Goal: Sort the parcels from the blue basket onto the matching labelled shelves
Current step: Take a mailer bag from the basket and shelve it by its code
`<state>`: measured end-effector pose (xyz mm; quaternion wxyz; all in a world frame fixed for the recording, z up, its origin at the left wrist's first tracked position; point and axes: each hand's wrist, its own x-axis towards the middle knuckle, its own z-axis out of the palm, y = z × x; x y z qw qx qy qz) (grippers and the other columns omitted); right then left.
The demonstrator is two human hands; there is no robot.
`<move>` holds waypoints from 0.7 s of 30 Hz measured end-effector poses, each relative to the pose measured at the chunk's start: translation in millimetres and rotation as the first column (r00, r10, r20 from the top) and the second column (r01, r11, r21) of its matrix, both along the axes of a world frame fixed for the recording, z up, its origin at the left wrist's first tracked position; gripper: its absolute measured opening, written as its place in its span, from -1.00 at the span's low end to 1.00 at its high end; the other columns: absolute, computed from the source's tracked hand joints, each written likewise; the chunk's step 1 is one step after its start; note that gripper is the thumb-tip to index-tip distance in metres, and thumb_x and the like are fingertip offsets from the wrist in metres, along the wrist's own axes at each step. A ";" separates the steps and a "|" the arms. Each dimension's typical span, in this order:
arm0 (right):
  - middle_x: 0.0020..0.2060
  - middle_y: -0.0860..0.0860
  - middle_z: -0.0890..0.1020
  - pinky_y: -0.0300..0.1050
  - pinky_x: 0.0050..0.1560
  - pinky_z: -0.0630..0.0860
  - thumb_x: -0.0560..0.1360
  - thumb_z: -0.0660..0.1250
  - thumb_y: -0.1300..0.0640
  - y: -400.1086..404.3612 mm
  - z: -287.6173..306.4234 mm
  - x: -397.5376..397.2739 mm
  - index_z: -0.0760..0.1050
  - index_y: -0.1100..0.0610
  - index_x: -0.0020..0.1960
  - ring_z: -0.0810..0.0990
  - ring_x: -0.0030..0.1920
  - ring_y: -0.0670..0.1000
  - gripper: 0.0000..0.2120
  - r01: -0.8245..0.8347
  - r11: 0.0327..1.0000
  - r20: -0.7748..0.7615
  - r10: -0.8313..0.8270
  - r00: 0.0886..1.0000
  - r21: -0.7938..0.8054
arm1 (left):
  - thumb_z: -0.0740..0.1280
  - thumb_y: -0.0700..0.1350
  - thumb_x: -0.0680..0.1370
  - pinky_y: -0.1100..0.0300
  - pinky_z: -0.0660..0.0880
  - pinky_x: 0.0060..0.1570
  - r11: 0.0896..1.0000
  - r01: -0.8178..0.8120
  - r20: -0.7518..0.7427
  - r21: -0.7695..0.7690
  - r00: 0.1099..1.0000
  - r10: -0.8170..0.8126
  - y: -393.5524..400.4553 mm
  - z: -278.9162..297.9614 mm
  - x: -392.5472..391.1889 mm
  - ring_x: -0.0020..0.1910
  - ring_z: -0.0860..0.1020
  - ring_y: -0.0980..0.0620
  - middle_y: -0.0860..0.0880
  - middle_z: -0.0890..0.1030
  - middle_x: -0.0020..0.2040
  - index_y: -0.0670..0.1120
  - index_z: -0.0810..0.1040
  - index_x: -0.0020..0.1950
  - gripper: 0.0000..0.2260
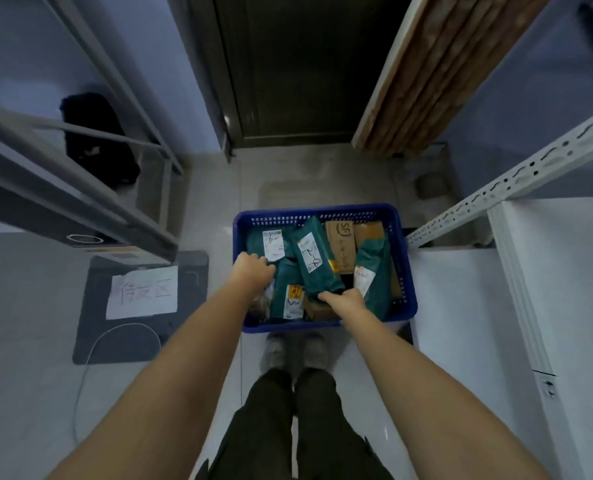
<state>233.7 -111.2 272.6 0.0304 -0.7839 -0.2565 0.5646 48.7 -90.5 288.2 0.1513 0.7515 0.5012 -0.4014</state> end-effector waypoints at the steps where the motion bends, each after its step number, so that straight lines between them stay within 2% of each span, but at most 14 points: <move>1: 0.31 0.16 0.44 0.05 0.19 0.50 0.40 0.47 0.07 3.8 -13.5 -0.5 0.27 0.22 0.38 0.46 0.27 0.17 -0.35 0.228 0.971 -0.084 -0.234 0.969 -0.074 | 0.24 -0.06 0.57 0.04 0.41 0.14 0.997 0.073 -0.009 -0.034 0.997 -0.073 10.3 -15.3 2.6 0.23 0.46 -0.10 -0.10 0.45 0.29 -0.05 0.33 0.40 -0.61; 2: 0.34 0.19 0.40 0.05 0.20 0.48 0.42 0.46 0.12 8.0 -26.5 -0.2 0.22 0.22 0.41 0.43 0.30 0.18 -0.34 0.370 0.919 -0.122 -0.386 0.914 -0.135 | 0.27 -0.07 0.56 0.04 0.44 0.13 0.984 0.159 -0.016 -0.084 0.987 -0.161 20.6 -31.2 5.8 0.21 0.47 -0.10 -0.09 0.45 0.28 -0.04 0.34 0.40 -0.60; 3: 0.35 0.21 0.38 0.06 0.20 0.48 0.43 0.45 0.15 11.8 -40.1 -0.5 0.20 0.21 0.42 0.42 0.31 0.18 -0.33 0.445 0.880 -0.140 -0.467 0.873 -0.167 | 0.28 -0.10 0.56 0.03 0.47 0.12 0.963 0.232 -0.013 -0.134 0.972 -0.236 31.2 -47.6 9.1 0.20 0.48 -0.10 -0.08 0.45 0.27 -0.04 0.34 0.41 -0.59; 7: 0.29 0.16 0.45 0.01 0.15 0.48 0.42 0.45 0.16 31.2 -102.7 2.1 0.28 0.23 0.38 0.46 0.26 0.16 -0.39 0.560 0.805 -0.110 -0.586 0.803 -0.198 | 0.28 -0.15 0.58 0.04 0.47 0.13 0.918 0.363 0.006 -0.163 0.930 -0.367 70.6 -112.2 24.0 0.20 0.49 -0.11 -0.10 0.45 0.27 -0.07 0.34 0.41 -0.60; 11: 0.33 0.20 0.42 0.01 0.23 0.43 0.44 0.43 0.17 52.3 -177.3 9.0 0.30 0.21 0.39 0.44 0.31 0.14 -0.42 0.734 0.594 -0.114 -0.796 0.594 -0.328 | 0.24 -0.15 0.60 0.09 0.38 0.11 0.903 0.397 -0.064 -0.163 0.909 -0.411 100.3 -200.7 38.0 0.21 0.45 -0.07 -0.08 0.46 0.26 -0.07 0.44 0.34 -0.70; 14: 0.30 0.21 0.44 0.01 0.23 0.43 0.44 0.43 0.21 59.7 -232.6 7.1 0.33 0.27 0.35 0.45 0.28 0.16 -0.46 0.780 0.556 -0.040 -0.821 0.570 -0.287 | 0.24 -0.16 0.59 0.07 0.37 0.19 0.928 0.357 -0.051 -0.103 0.930 -0.363 122.5 -259.4 41.3 0.24 0.43 -0.08 -0.10 0.46 0.27 -0.09 0.44 0.33 -0.70; 17: 0.27 0.20 0.47 -0.01 0.15 0.43 0.43 0.44 0.24 60.4 -280.6 4.1 0.33 0.28 0.36 0.47 0.25 0.18 -0.45 0.809 0.544 -0.011 -0.831 0.556 -0.222 | 0.24 -0.17 0.58 0.06 0.34 0.24 0.952 0.304 -0.026 -0.013 0.952 -0.305 147.1 -307.0 38.1 0.28 0.41 -0.08 -0.11 0.43 0.32 -0.14 0.34 0.39 -0.63; 21: 0.27 0.15 0.48 0.01 0.26 0.42 0.40 0.47 0.22 53.9 -326.8 4.2 0.33 0.22 0.38 0.47 0.25 0.16 -0.40 0.812 0.577 0.010 -0.814 0.580 -0.084 | 0.23 -0.18 0.58 0.04 0.32 0.26 0.986 0.160 -0.011 0.040 0.987 -0.160 176.8 -352.4 32.3 0.35 0.36 -0.11 -0.14 0.36 0.39 -0.18 0.18 0.48 -0.52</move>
